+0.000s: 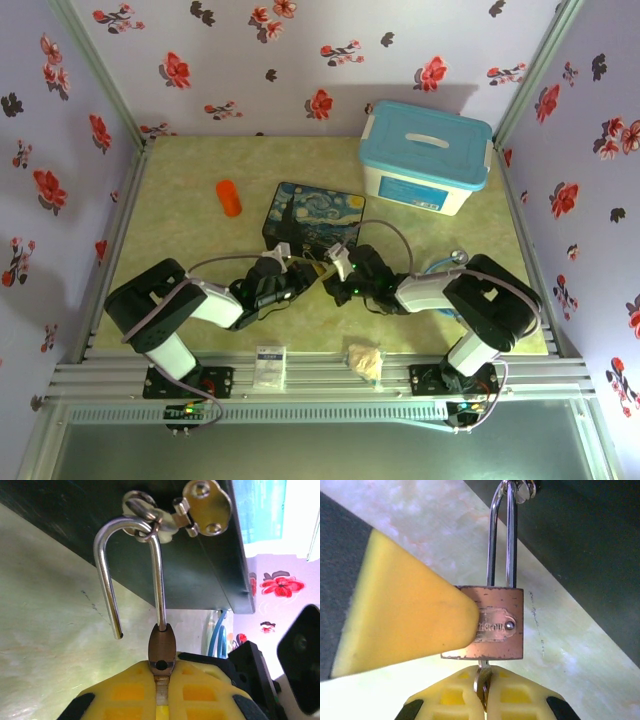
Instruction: Unlock the padlock with the key
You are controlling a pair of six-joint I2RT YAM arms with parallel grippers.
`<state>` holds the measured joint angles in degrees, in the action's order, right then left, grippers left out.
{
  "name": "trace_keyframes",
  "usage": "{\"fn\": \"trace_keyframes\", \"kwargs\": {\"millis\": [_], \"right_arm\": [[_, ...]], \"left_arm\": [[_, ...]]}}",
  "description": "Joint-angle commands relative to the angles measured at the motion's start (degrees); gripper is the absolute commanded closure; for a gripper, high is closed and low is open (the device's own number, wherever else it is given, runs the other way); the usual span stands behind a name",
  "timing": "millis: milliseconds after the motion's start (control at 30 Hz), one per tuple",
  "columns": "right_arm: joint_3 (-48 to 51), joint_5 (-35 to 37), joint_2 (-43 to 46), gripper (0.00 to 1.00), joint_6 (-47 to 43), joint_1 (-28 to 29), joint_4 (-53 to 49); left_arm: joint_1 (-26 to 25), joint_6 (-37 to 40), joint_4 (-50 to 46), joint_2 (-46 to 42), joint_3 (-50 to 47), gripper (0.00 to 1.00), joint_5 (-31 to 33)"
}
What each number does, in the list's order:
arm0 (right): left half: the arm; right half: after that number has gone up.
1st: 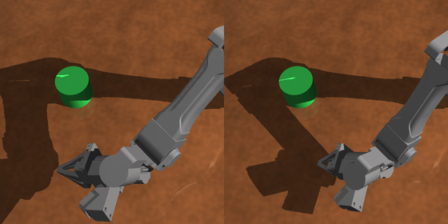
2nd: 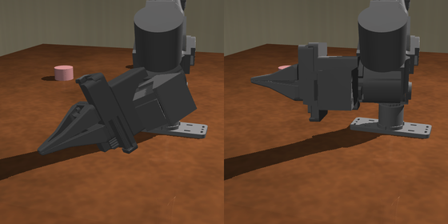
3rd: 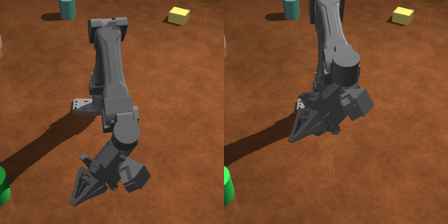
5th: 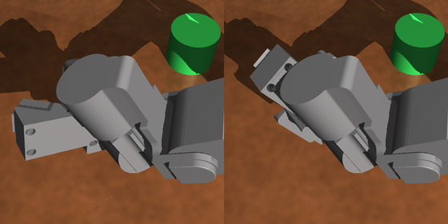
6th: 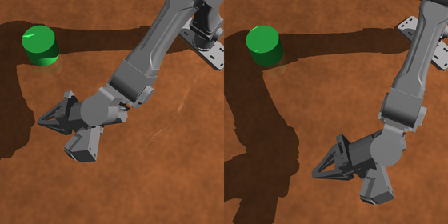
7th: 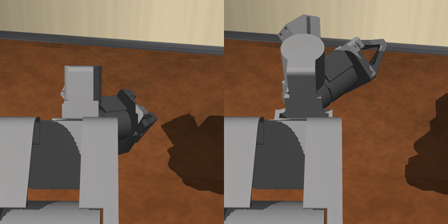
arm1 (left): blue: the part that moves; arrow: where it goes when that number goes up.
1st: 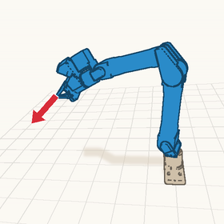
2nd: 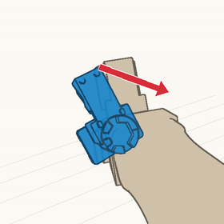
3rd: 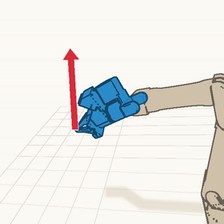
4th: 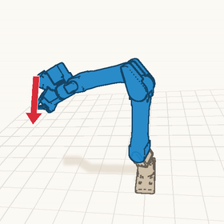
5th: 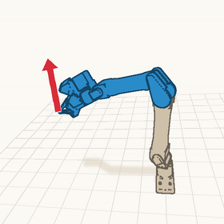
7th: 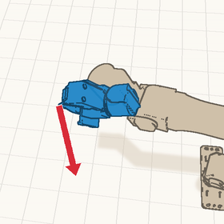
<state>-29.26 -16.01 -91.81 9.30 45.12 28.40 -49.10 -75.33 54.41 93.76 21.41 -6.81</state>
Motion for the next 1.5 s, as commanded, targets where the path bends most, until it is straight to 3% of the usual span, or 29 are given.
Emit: {"fn": "trace_keyframes", "kwargs": {"millis": [0, 133, 300, 500, 633, 800, 1000, 1167, 1467], "right_arm": [[1.2, -6.2, 0.4, 0.95, 6.7, -3.9, 5.9], [2.5, -6.5, 0.6, 0.88, 8.2, -4.3, 7.7], [4.8, -4.1, 3.8, 0.67, 9.8, -4.5, 7.3], [6.4, -2.1, 5.3, 0.59, 12.4, -4.8, 8.5], [4.3, 8.2, 6.1, 0.55, 15.2, -4.8, 2.5], [4.0, 12.7, 6.6, 0.55, 16.3, -4.8, 0.6], [3.2, 14.0, 6.1, 0.57, 16.5, -4.6, -1.6], [2.8, 14.6, 5.9, 0.58, 16.6, -4.4, -2.1], [3.7, 15.4, 6.3, 0.59, 16.4, -4.3, -2.6]], "left_arm": [[0.5, 0.4, 3.6, -1.9, -1.6, 1.00, -2.0], [0.8, 0.9, 3.3, -2.3, -2.0, 1.00, -1.8], [1.3, 1.7, 2.6, -2.5, -2.7, 1.00, -1.4], [1.9, 2.8, 1.9, -2.3, -3.2, 1.00, -1.4], [2.2, 5.5, -1.8, -2.7, -2.9, 1.00, -1.4], [2.8, 12.5, -15.8, -6.0, 0.0, 1.00, -0.7], [3.0, 24.8, -41.5, -11.8, 8.0, 1.00, 1.7], [3.6, 34.2, -58.0, -11.2, 15.6, 0.99, 3.9], [3.4, 39.8, -68.5, -5.7, 23.2, 0.97, 6.5]]}}
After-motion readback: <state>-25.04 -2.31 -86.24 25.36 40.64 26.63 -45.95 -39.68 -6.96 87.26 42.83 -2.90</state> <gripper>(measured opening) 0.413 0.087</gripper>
